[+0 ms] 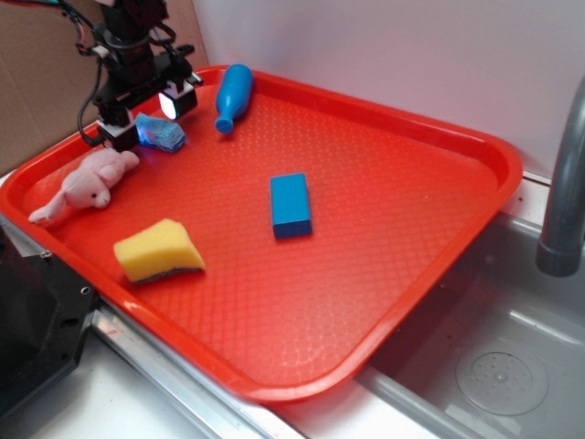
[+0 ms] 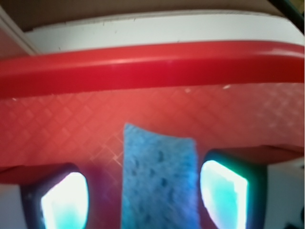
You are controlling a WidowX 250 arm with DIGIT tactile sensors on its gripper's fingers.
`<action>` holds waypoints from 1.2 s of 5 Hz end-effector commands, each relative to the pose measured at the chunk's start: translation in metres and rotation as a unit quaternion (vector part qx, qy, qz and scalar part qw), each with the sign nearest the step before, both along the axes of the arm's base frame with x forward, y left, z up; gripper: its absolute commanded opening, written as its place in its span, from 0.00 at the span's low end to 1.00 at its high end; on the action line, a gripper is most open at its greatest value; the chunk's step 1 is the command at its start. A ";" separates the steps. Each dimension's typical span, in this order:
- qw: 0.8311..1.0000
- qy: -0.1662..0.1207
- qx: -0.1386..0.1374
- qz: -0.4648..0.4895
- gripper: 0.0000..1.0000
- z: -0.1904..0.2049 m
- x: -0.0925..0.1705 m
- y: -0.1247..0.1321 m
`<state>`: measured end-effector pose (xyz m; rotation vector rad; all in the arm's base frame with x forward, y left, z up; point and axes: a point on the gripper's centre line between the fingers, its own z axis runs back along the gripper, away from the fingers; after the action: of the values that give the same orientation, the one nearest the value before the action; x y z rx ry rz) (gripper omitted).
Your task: Grab the blue sponge.
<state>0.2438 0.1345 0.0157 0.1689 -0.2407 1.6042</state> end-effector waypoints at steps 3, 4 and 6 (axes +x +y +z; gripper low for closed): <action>0.992 -0.032 -0.046 -0.117 0.00 0.047 -0.001 0.000; 0.969 -0.032 -0.072 -0.234 0.00 0.079 -0.001 -0.011; 0.881 -0.030 -0.112 -0.459 0.00 0.138 0.002 -0.059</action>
<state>0.2481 0.0550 0.1356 -0.1599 -0.0682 0.6876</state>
